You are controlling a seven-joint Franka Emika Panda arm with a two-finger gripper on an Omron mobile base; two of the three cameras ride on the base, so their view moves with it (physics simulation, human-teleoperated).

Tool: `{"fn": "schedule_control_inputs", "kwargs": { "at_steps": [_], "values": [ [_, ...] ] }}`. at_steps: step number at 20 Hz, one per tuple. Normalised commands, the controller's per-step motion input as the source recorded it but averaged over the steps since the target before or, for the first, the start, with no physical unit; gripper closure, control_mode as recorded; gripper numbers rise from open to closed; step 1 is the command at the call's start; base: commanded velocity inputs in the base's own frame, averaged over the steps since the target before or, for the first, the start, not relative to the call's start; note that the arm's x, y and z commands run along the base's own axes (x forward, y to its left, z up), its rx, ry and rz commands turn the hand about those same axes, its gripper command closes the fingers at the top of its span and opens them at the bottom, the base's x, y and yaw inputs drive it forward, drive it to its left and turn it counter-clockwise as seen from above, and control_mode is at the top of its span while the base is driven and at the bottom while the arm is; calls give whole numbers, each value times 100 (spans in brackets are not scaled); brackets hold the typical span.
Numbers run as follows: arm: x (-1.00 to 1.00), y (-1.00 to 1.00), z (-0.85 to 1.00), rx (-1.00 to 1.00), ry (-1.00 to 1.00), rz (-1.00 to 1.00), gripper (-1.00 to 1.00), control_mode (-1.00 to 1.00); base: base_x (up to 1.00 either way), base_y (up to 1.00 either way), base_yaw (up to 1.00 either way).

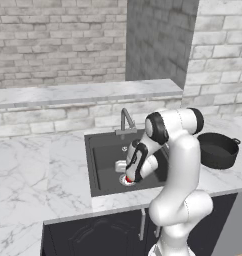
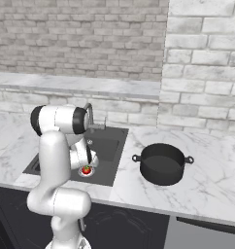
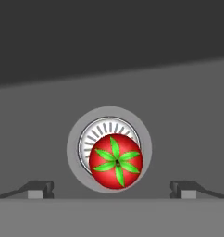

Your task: Dump the tomato from the pot into the sink. Then turn on the water and wash the tomato. Then turn off the water and put the tomato back in the pot.

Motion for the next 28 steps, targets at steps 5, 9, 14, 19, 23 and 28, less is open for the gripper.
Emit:
{"fn": "schedule_control_inputs", "kwargs": {
  "at_steps": [5,9,14,19,23,28],
  "values": [
    [10,0,-25,0,0,0,-100,-100,0,0,0],
    [9,0,-25,0,1,0,-100,-100,0,0,0],
    [4,0,-22,0,1,0,-100,-100,0,0,0],
    [0,-3,-24,0,3,0,-100,-100,0,0,0],
    [0,-13,-29,0,3,0,-100,-100,0,0,0],
    [9,-49,-41,0,0,0,-100,-100,0,0,0]
  ]
}}
